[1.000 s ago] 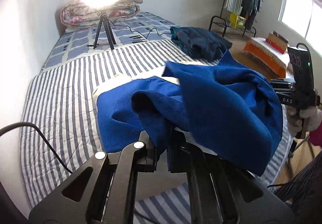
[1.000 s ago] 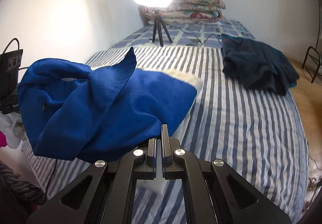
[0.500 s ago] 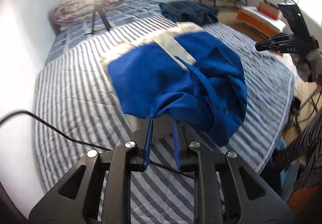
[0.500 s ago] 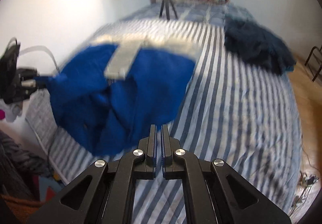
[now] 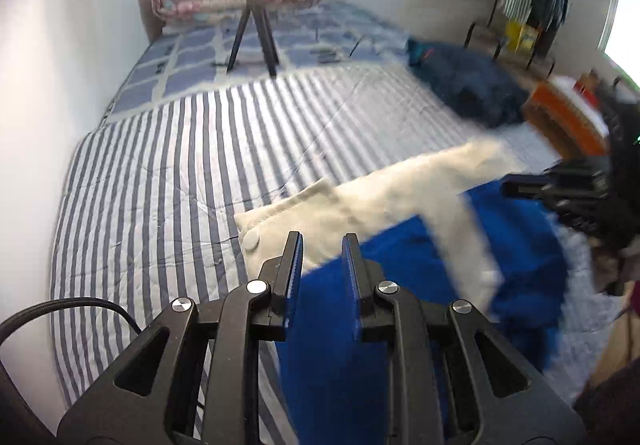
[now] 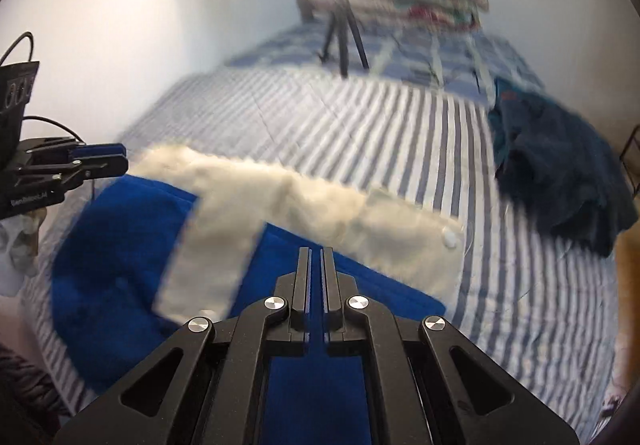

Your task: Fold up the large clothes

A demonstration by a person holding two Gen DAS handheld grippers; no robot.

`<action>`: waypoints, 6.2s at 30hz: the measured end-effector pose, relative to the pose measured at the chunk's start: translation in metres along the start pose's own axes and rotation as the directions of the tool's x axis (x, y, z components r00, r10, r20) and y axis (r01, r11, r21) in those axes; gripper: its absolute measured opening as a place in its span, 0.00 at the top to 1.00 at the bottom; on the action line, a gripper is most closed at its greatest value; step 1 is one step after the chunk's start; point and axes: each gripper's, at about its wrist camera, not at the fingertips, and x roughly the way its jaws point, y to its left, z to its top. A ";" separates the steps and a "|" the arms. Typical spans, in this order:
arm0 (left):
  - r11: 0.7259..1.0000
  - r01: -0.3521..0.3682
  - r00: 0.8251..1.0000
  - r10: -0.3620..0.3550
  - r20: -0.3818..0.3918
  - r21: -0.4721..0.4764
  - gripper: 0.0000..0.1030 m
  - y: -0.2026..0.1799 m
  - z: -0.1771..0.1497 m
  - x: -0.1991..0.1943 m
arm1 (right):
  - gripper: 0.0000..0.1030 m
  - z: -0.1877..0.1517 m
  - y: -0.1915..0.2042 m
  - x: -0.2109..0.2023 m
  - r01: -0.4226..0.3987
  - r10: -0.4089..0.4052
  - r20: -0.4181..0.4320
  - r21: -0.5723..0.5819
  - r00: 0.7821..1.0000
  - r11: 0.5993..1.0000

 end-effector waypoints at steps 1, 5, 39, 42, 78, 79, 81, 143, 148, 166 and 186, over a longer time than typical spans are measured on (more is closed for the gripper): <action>1.000 -0.012 1.000 0.013 -0.012 0.010 0.82 0.003 0.000 0.014 | 0.98 -0.004 -0.004 0.010 0.000 0.000 -0.023 0.009 1.000 1.000; 0.999 -0.053 0.998 0.054 -0.030 0.011 0.82 0.015 -0.008 0.060 | 0.99 -0.016 -0.021 0.035 -0.036 0.039 -0.054 0.059 0.998 0.998; 0.996 -0.030 1.000 0.030 -0.005 -0.083 0.79 -0.049 -0.121 -0.102 | 0.98 -0.103 0.022 -0.070 0.043 -0.033 -0.097 0.100 0.995 0.994; 0.990 -0.030 0.997 0.039 0.066 -0.137 0.50 -0.056 -0.118 -0.151 | 0.86 -0.101 0.034 -0.116 0.063 -0.060 -0.031 0.114 0.998 0.992; 0.984 -0.156 0.927 0.176 0.332 -0.086 0.02 -0.129 -0.130 -0.284 | 0.22 -0.123 0.068 -0.255 0.280 -0.325 0.283 0.189 0.902 0.941; 0.984 -0.157 0.926 0.174 0.334 -0.080 0.02 -0.130 -0.130 -0.284 | 0.22 -0.123 0.069 -0.256 0.276 -0.321 0.283 0.187 0.904 0.943; 0.985 -0.150 0.931 0.168 0.324 -0.079 0.00 -0.127 -0.128 -0.279 | 0.22 -0.121 0.066 -0.254 0.258 -0.302 0.279 0.184 0.912 0.948; 0.825 0.413 0.903 -0.427 0.053 -0.386 0.75 -0.018 0.026 0.005 | 0.85 -0.047 -0.072 -0.076 -0.241 0.234 0.059 0.280 0.970 0.929; 0.827 0.466 0.882 -0.460 0.098 -0.314 0.75 -0.063 0.081 0.020 | 0.85 -0.035 -0.116 -0.108 -0.169 0.149 0.096 0.257 0.984 0.951; 0.809 0.563 0.823 -0.529 0.207 -0.169 0.75 -0.194 0.259 0.114 | 0.85 0.036 -0.288 -0.147 0.052 -0.110 0.212 0.261 0.971 0.964; 0.879 0.414 0.910 -0.388 0.149 -0.238 0.66 -0.209 0.283 0.227 | 0.71 0.047 -0.384 -0.063 0.259 -0.305 0.092 0.338 0.948 0.905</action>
